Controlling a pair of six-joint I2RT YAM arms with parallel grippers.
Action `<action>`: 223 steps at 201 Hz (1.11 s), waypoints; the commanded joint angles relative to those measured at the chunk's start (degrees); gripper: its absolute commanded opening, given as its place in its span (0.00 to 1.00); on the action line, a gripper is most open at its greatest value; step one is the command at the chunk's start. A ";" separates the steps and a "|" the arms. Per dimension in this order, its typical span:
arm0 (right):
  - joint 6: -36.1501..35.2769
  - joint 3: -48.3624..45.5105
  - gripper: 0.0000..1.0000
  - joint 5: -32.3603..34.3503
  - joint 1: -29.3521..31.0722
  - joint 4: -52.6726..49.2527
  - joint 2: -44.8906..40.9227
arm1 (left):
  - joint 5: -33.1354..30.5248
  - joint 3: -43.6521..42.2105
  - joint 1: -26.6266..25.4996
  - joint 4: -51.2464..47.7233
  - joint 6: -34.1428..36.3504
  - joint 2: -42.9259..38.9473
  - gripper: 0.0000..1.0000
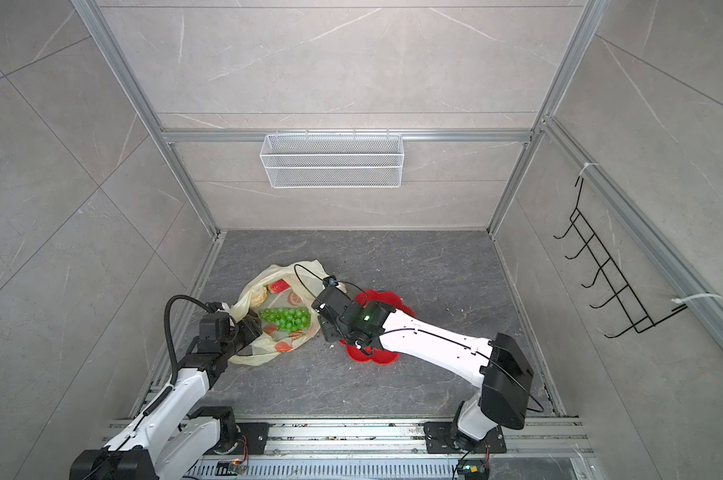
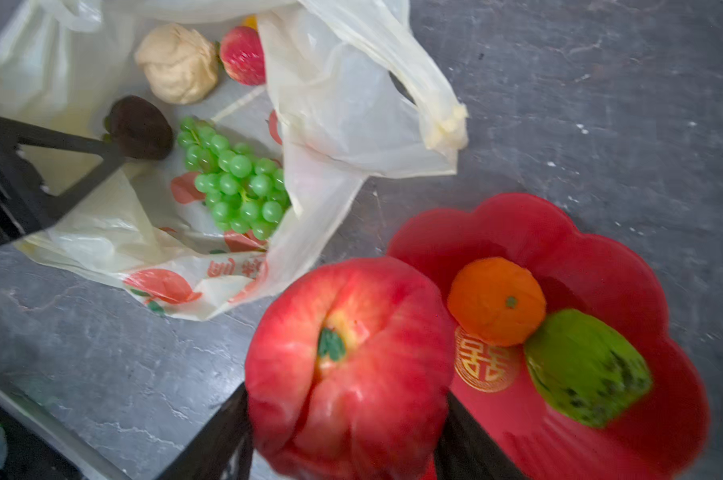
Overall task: Take the fake fruits out of the plastic bag
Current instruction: 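Lift the red apple out and carry it over the red plate, then lower the red apple into the red plate and open the right gripper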
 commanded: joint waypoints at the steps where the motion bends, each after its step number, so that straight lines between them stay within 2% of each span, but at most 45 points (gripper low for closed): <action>1: 1.53 -3.32 0.65 3.40 -1.31 -5.47 -1.85 | -0.47 1.00 0.37 0.42 -0.22 -0.02 0.69; 66: 6.03 -11.29 0.65 2.86 -5.69 -8.02 -3.96 | -0.73 0.82 0.43 0.42 -0.22 -0.05 0.69; 132: 8.71 -8.80 0.65 6.71 -6.26 -19.01 1.35 | -0.73 0.85 0.42 0.63 -0.22 0.21 0.69; 223: 9.21 -5.85 0.70 8.52 -6.15 -19.69 10.06 | -1.33 0.85 0.43 0.36 -0.17 -0.04 0.69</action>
